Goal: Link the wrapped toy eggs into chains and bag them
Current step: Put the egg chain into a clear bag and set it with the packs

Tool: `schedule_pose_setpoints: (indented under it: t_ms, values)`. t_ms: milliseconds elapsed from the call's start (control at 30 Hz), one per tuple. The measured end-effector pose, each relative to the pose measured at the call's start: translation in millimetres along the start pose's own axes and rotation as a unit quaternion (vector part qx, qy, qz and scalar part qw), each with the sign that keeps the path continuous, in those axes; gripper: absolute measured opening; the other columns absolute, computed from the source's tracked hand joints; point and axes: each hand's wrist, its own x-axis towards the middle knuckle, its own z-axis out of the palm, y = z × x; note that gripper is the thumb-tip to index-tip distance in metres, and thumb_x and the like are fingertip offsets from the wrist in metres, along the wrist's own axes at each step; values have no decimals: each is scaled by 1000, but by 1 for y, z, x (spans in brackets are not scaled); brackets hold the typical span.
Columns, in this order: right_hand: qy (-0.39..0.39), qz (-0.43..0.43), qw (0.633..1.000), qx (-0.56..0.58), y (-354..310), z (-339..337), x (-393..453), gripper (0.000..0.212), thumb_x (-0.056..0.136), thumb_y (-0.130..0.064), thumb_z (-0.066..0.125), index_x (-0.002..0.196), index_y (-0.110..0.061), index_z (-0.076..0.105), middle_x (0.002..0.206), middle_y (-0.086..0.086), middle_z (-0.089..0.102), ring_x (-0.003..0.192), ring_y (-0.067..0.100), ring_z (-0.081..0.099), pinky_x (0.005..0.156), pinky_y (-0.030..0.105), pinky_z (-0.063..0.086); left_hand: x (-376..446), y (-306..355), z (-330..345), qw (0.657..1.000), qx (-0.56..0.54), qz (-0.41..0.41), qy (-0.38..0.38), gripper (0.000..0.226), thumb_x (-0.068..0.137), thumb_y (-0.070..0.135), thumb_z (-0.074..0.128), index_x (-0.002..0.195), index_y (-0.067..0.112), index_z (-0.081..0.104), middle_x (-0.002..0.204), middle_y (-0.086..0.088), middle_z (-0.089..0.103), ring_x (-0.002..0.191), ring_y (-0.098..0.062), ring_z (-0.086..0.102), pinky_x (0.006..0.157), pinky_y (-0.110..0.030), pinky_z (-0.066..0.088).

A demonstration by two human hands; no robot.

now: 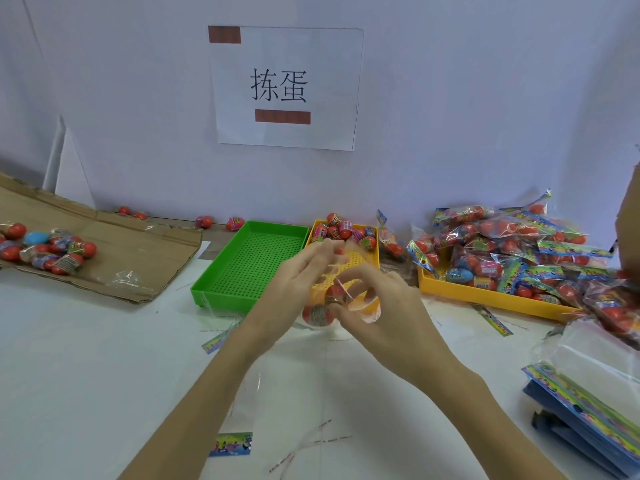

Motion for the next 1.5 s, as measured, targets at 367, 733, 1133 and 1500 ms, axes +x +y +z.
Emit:
schedule_pose_setpoints:
  t_ms: [367,733,1133,1500]
  values:
    - [48,148,954,257,10,-19,10,17,89,-37,77,104,-36,68,90,-20,76,86,-2,71,64,15,52,-3,-10,-6,993,32,-7,-112,43,85,8,86,124,20,72,109,-4,80,95,-21,79,78,-21,58]
    - [67,159,957,232,15,-17,10,15,90,-35,77,98,-41,67,87,-30,71,89,-13,64,59,2,46,-3,-10,-7,991,57,-19,-119,39,87,28,85,122,40,72,105,-3,81,96,-18,78,88,-28,61]
    - [60,234,906,347,12,-16,11,16,87,-30,79,101,-35,70,88,-25,74,84,-7,69,67,20,47,-2,-9,-8,989,60,-33,-130,35,92,36,78,127,38,69,109,4,80,99,-15,77,85,-21,57]
    - [74,234,903,354,8,-13,11,25,81,-30,83,104,-29,72,92,-19,76,86,-4,70,55,8,49,2,-15,-6,1000,3,-23,14,14,92,14,78,91,2,72,95,-16,78,77,-23,76,70,-40,65]
